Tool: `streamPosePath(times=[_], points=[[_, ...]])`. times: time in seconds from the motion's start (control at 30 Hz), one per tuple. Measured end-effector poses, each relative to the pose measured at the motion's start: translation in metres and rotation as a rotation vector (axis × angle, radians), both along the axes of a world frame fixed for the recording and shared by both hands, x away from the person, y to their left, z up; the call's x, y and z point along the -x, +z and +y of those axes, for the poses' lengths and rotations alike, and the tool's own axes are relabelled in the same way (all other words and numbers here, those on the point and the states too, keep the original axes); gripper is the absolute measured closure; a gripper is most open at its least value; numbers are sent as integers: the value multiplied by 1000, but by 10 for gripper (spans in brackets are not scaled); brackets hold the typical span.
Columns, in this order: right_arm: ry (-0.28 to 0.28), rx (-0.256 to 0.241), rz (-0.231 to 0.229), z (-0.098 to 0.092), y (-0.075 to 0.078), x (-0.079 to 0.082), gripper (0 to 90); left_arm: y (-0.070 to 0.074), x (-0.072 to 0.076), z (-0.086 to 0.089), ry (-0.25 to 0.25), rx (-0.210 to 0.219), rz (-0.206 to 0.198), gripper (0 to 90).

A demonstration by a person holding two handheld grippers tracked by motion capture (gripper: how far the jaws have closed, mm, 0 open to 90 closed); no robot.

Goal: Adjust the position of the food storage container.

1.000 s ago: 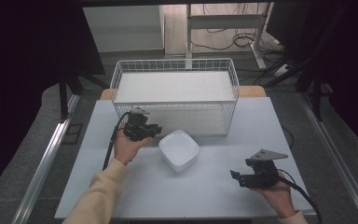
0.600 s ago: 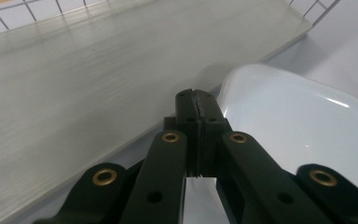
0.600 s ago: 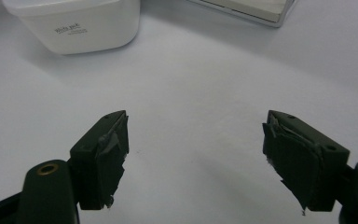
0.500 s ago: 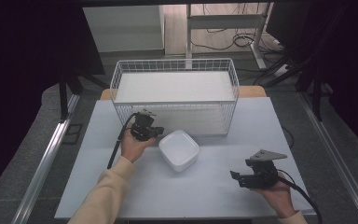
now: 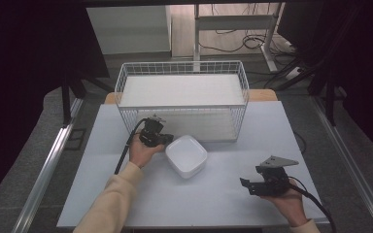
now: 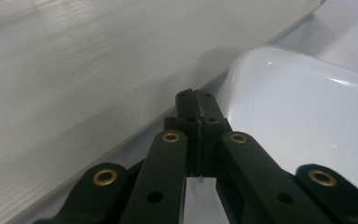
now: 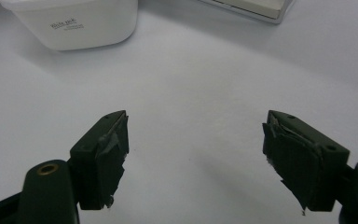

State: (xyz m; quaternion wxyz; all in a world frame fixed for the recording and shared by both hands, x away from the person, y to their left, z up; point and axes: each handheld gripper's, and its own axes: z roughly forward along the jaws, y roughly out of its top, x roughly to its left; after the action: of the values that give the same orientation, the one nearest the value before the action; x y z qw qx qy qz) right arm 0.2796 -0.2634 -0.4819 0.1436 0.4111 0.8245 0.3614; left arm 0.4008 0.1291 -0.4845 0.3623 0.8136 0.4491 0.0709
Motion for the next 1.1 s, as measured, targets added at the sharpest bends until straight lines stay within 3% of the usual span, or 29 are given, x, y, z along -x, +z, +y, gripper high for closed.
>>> streamPosePath(times=[0.1,0.83,1.1], points=[[-1,0,0,0,0,0,221,-2,1,-4,-18,-22,-7,899],[-2,-4,-2,-1,1,1,222,-4,10,-28,-120,3,3,900],[-5,-16,-1,-2,3,1,222,0,17,-55,-191,-40,-5,899]])
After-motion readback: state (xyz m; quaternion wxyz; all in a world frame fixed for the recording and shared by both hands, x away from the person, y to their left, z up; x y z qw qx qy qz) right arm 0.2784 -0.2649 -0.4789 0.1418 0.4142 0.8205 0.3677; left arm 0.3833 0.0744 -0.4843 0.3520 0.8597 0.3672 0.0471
